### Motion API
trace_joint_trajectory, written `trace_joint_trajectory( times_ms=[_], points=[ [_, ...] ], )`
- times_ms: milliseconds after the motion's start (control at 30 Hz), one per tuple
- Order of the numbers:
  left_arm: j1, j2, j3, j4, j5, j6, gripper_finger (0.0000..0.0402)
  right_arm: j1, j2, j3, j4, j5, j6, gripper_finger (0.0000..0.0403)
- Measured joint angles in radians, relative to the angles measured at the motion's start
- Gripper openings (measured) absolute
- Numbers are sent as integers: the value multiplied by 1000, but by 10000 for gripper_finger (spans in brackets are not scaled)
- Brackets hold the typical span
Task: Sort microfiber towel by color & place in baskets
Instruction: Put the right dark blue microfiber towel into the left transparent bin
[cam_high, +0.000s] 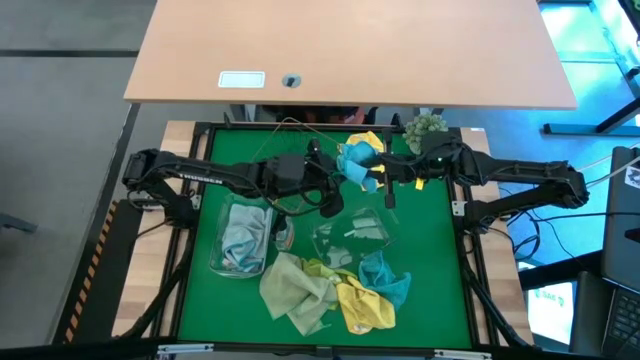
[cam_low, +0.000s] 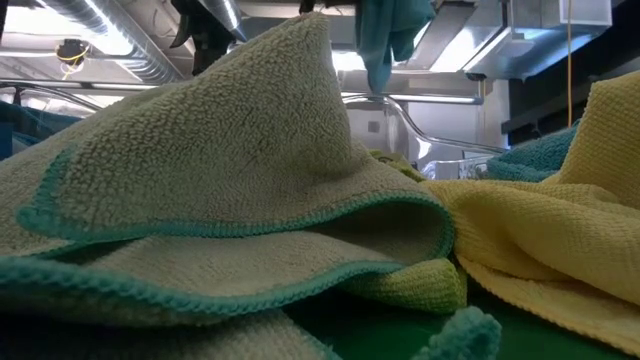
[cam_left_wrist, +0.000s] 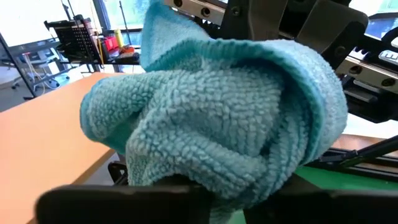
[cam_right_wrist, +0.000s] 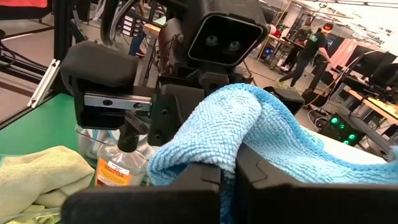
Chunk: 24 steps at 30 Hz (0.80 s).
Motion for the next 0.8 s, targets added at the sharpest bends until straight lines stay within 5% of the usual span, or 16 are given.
trace_joint_trajectory(
  times_ms=[167,367,567,800],
  points=[
    [0,0,0,3,-1,0,22,0,0,0,0,0,0,15],
    [1,0,0,5,-5,0,18,1,0,0,0,3,36,93],
    [-5,-6,0,-1,-13,0,17,2,-7,0,-22,156,93,160],
    [-18,-49,0,-86,-8,-28,17,2,-67,0,-103,193,108,179]
  ],
)
